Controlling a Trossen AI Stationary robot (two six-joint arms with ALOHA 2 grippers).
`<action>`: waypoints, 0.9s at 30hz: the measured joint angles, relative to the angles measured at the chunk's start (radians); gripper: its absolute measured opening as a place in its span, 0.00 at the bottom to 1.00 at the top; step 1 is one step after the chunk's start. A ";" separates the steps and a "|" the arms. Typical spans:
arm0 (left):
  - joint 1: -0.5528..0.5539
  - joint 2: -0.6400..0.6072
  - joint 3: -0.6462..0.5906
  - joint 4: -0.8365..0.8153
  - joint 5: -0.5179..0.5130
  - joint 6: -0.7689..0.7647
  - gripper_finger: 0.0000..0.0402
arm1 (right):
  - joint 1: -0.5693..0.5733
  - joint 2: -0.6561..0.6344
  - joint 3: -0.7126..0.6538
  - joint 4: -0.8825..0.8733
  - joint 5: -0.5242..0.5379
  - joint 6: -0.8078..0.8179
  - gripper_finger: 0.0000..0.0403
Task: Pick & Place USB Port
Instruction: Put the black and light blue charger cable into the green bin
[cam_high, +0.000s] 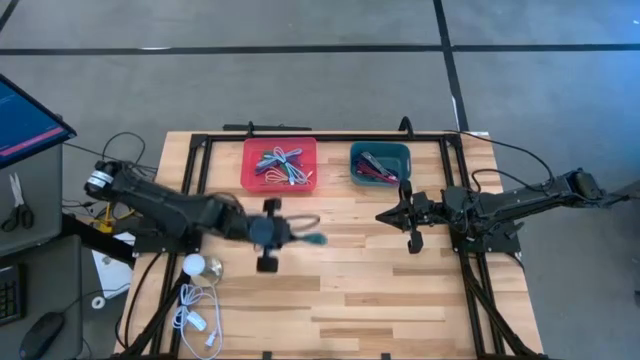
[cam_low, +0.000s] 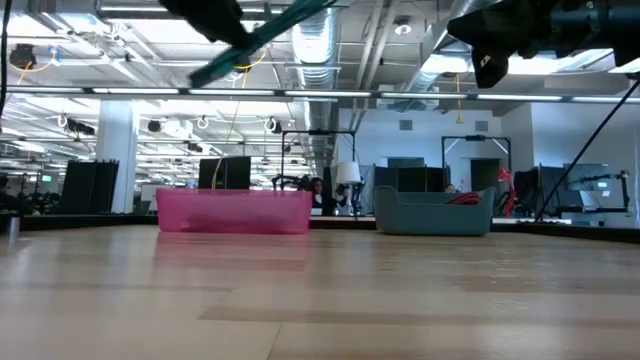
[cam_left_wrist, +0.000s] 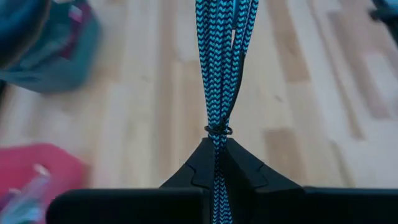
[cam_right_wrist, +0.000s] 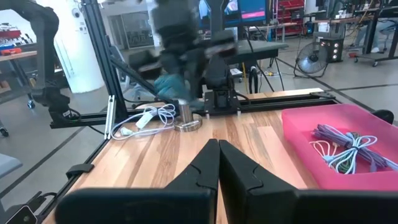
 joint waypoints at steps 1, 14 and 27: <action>0.029 -0.008 0.000 0.019 0.001 0.026 0.03 | 0.000 0.000 0.000 -0.001 0.000 0.000 0.00; 0.279 -0.008 0.002 0.265 0.115 0.173 0.03 | 0.000 0.001 0.000 0.017 0.001 -0.032 0.00; 0.418 -0.008 0.002 0.308 0.281 0.176 0.03 | -0.003 0.182 0.001 0.317 0.086 -0.120 0.03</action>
